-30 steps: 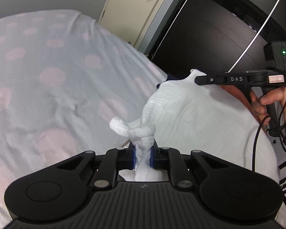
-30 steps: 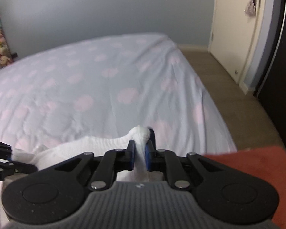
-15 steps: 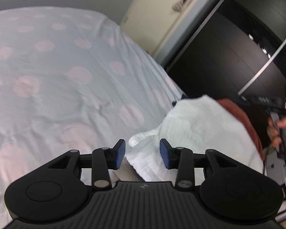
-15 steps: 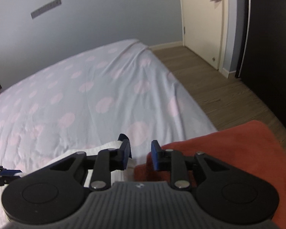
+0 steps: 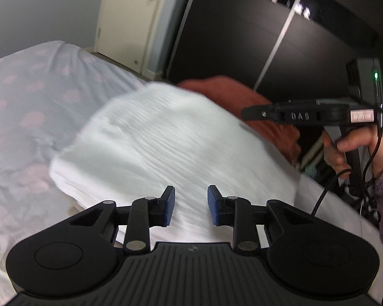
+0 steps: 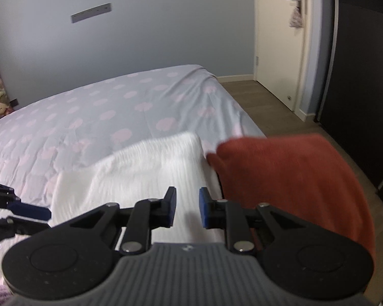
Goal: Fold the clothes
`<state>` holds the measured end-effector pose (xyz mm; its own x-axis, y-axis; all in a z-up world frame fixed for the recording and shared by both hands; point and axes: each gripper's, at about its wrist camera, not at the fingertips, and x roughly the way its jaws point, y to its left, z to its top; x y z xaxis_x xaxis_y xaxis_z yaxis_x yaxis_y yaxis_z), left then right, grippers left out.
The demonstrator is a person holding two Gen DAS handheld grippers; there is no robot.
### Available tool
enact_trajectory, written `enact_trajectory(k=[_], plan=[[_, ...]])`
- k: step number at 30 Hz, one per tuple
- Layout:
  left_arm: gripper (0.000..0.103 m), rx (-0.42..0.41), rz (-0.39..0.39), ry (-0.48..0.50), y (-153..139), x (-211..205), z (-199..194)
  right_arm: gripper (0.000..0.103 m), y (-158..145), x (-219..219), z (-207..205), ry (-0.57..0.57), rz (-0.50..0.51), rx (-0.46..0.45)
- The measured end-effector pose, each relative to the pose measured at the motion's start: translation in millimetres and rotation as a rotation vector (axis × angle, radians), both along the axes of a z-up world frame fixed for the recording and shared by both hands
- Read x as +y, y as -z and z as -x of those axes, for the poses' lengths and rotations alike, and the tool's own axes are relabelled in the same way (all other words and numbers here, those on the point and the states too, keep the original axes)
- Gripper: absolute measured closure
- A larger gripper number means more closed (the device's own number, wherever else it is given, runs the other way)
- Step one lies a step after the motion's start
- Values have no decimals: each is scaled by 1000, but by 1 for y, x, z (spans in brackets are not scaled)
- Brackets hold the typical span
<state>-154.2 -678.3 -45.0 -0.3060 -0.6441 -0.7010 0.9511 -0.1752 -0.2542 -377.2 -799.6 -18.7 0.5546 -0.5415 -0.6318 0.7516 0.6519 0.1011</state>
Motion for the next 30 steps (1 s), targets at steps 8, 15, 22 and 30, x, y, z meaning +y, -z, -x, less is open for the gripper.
enact_trajectory(k=[8, 15, 22, 30], plan=[[82, -63, -111, 21, 45, -9, 7, 82, 62, -13, 22, 79, -104, 11], [82, -89, -123, 17, 44, -11, 9, 81, 82, -22, 23, 114, -142, -4], [82, -67, -42, 103, 1, 24, 27, 81, 35, 16, 60, 119, -42, -100], [82, -179, -131, 254, 24, 48, 61, 81, 58, 56, 84, 143, -89, -56]])
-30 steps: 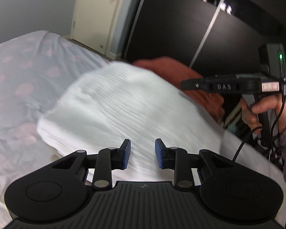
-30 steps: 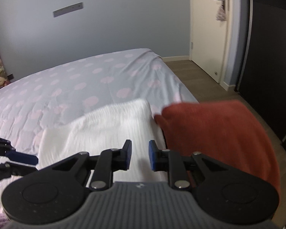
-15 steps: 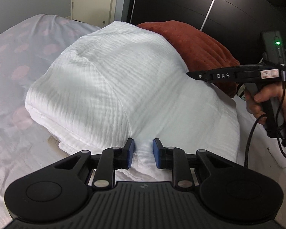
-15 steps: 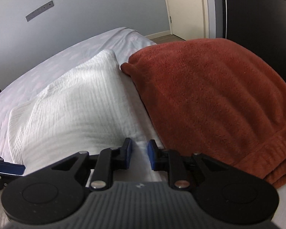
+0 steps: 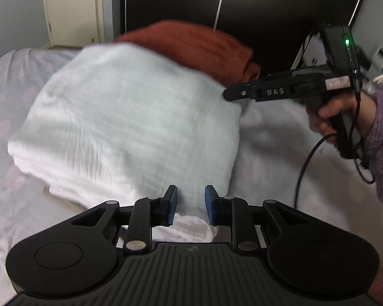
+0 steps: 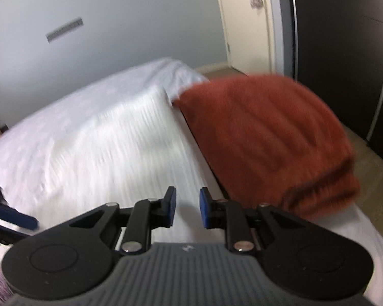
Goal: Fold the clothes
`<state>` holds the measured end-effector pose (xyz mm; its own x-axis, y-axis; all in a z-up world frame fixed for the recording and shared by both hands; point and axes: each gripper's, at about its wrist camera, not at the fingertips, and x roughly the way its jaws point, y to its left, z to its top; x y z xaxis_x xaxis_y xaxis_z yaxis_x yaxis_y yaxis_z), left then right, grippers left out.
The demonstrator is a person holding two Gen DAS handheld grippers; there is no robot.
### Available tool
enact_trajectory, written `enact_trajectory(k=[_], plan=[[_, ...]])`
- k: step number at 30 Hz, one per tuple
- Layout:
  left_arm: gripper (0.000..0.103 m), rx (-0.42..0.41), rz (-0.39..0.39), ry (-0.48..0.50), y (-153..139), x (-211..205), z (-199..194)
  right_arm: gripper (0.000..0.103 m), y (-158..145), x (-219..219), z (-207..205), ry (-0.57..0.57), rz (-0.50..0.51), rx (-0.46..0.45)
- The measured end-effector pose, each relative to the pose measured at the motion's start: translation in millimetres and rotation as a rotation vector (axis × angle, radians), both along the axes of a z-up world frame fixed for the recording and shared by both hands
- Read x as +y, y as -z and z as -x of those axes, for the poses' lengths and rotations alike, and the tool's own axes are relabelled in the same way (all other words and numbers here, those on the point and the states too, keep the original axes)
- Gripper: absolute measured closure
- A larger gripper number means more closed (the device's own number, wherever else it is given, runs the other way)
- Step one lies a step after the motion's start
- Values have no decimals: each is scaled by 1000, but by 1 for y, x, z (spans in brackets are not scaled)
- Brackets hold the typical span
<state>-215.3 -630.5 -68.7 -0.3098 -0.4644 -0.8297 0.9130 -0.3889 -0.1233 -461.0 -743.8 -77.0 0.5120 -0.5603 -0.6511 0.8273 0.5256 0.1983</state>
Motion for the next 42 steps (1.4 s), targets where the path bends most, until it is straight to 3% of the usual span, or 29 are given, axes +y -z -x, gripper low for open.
enact_trajectory(k=[8, 12, 14, 20, 22, 23, 24, 25, 32, 36, 39, 42], plan=[[82, 33, -34, -63, 21, -2, -6, 79, 40, -13, 2, 89, -80, 15], [82, 60, 5, -64, 10, 7, -15, 65, 29, -9, 13, 116, -56, -15], [81, 63, 5, -70, 8, 7, -18, 60, 27, -10, 26, 140, -79, -73], [81, 49, -4, -73, 14, 4, -16, 60, 49, -23, 48, 226, -215, -303], [81, 50, -6, -77, 14, 6, -17, 63, 62, -26, 51, 248, -268, -388], [81, 51, -8, -79, 14, 6, -17, 72, 67, -26, 51, 251, -282, -418], [81, 51, -11, -80, 14, 6, -18, 89, 69, -24, 51, 249, -292, -442], [81, 50, -11, -79, 14, 6, -18, 91, 66, -23, 51, 246, -283, -447], [81, 12, -48, -59, 24, -3, -7, 97, 29, -20, 44, 264, -143, -316], [81, -40, -64, -52, 30, -6, -1, 98, 47, -32, 24, 256, -143, -201], [81, -17, -61, -60, 27, -1, -7, 97, 59, -37, 18, 261, -162, -188], [81, 14, -39, -77, 17, 10, -18, 93, 53, -31, 21, 276, -151, -158]])
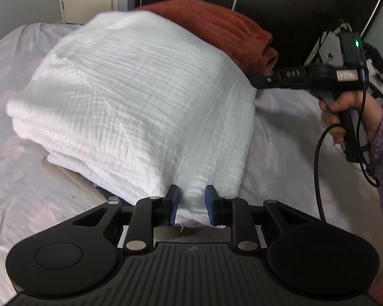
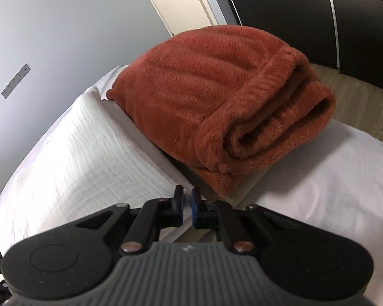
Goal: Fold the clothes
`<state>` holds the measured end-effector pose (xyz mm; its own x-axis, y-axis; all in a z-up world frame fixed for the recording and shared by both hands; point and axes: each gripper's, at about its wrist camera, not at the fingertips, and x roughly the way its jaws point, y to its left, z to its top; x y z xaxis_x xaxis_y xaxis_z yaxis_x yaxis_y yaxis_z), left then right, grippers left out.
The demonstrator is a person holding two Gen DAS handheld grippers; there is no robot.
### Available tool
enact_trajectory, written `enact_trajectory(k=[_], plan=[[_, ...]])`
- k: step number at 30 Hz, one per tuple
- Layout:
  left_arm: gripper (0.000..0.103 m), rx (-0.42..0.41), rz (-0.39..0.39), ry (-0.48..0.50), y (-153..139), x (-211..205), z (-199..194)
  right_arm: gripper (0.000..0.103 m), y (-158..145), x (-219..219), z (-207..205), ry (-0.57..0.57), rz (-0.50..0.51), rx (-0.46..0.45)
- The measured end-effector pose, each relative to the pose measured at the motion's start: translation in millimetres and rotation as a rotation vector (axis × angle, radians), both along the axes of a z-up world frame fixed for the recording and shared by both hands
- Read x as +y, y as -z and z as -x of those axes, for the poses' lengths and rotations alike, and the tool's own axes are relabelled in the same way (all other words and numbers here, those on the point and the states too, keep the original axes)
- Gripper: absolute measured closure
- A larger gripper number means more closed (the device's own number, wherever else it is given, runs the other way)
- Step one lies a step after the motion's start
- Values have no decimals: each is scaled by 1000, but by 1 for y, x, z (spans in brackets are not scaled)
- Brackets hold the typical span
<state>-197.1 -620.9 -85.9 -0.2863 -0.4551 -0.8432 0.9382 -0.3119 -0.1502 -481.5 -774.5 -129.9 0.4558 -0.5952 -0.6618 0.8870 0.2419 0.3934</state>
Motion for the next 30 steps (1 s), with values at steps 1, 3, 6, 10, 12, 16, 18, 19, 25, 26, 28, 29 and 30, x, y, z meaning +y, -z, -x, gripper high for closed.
enact_trajectory(k=[1, 3, 6, 10, 12, 16, 18, 19, 25, 26, 28, 29, 30], plan=[[81, 14, 11, -11, -5, 4, -4, 91, -5, 4, 0, 14, 12, 44], [81, 45, 38, -46, -15, 11, -14, 89, -15, 13, 2, 27, 35, 84], [76, 76, 98, -112, -31, 21, -30, 81, -33, 33, 4, 25, 65, 66], [64, 101, 214, -226, -56, 37, -47, 67, -68, 70, -3, 14, 123, 63], [57, 101, 297, -289, -68, 47, -52, 58, -90, 92, -11, 10, 171, 61], [49, 62, 427, -370, -92, 62, -56, 23, -129, 130, -35, 13, 276, 40], [39, 40, 480, -403, -102, 72, -57, 20, -146, 148, -49, 15, 331, 27], [32, 31, 507, -414, -107, 77, -57, 18, -153, 157, -56, 22, 351, 30], [26, -75, 559, -512, -121, 98, -51, 10, -167, 206, -89, 39, 387, 67], [26, -98, 554, -529, -119, 100, -48, 10, -166, 213, -94, 45, 378, 76], [26, -108, 546, -533, -115, 105, -44, 10, -161, 223, -101, 44, 356, 89], [26, -95, 535, -524, -112, 108, -45, 10, -158, 227, -104, 42, 345, 99], [26, -81, 524, -516, -108, 111, -45, 10, -153, 231, -107, 42, 333, 109]])
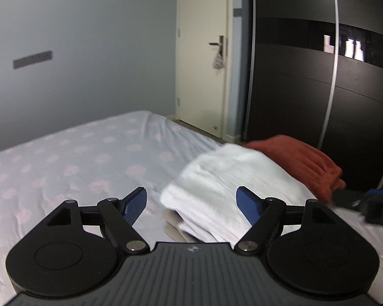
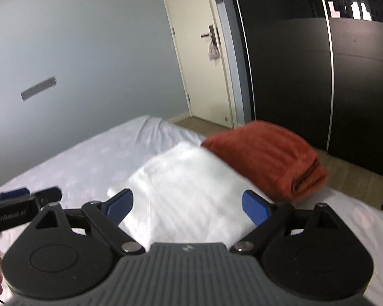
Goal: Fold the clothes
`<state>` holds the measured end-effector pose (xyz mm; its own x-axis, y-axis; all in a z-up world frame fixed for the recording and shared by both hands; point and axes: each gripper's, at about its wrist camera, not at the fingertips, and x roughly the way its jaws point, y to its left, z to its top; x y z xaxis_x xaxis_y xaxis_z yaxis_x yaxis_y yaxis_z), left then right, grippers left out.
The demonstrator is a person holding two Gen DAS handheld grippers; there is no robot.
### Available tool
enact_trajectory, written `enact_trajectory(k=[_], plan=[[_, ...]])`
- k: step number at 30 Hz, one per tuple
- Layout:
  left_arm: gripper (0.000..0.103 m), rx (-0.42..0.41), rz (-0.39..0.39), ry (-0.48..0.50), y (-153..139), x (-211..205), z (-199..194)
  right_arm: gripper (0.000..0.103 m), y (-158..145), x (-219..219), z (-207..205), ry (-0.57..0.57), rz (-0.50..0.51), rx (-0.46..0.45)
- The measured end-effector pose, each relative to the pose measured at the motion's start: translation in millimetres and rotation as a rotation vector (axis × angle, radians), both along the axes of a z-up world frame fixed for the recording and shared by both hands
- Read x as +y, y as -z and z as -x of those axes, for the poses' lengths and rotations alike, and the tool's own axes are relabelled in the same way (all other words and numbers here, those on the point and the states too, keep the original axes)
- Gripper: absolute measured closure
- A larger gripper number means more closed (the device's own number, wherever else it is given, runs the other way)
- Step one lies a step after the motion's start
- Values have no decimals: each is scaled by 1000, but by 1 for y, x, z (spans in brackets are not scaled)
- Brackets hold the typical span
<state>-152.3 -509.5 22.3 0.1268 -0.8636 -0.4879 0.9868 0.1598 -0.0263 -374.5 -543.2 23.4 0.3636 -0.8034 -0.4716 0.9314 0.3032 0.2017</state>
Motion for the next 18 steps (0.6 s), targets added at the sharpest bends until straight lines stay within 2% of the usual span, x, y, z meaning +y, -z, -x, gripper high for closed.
enact_trajectory(k=[7, 13, 18], plan=[[26, 92, -64, 17, 30, 23, 6, 10, 32, 30, -7, -13, -47, 47], [26, 83, -108, 11, 42, 38, 19, 10, 46, 51, 0, -40, -63, 79], [26, 91, -120, 17, 45, 48, 26, 10, 45, 65, 7, -38, -51, 76]])
